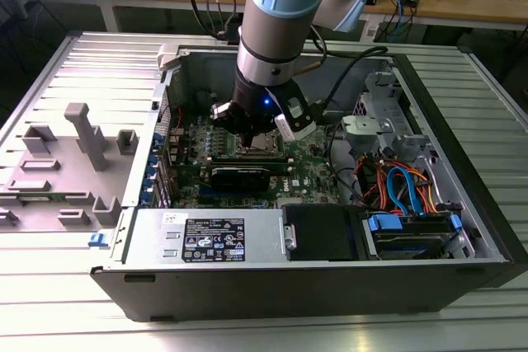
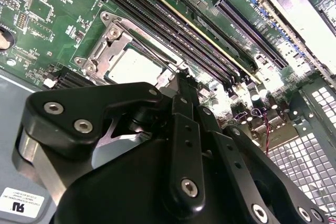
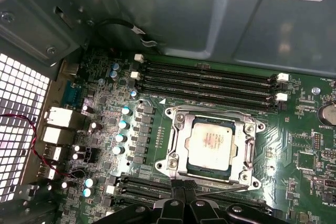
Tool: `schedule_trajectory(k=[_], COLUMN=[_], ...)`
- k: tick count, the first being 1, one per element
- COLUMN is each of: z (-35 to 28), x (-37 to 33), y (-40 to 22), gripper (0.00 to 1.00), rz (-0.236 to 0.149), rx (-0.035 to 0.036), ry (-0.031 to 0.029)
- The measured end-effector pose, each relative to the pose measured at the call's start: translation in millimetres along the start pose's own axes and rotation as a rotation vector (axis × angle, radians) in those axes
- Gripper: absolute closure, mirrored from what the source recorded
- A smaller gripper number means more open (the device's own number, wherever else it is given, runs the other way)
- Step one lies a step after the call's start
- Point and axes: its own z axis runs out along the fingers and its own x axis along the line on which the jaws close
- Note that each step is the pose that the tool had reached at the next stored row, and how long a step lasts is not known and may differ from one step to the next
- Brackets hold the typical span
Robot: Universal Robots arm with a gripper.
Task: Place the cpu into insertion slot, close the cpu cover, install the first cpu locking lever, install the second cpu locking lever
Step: 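Install the second cpu locking lever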
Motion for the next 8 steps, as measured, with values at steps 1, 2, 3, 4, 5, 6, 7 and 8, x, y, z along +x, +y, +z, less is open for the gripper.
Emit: schedule_trajectory(k=[1,2,3,4,5,6,7,8], z=[0.0,0.1,-0.4,-0.6,-0.8,-0.8,-0.8,-0.4], x=[0.0,-1.5,-4.7,-6.9,-6.8,-6.7,-6.2,-6.1], y=[0.0,-0.2,-0.8,-1.5,-2.6,-3.5,-6.4,-7.9], gripper=[0.89,0.89,0.89,0.89,0.89,0.89,0.89,0.89], rz=[0.000,0.002,0.006,0.009,0.009,0.010,0.011,0.011], rx=[-0.0001,-0.0021,-0.0056,-0.0097,-0.0125,-0.0136,-0.0152,-0.0160], ry=[0.0003,0.0096,0.0310,0.0481,0.0522,0.0551,0.0599,0.0626])
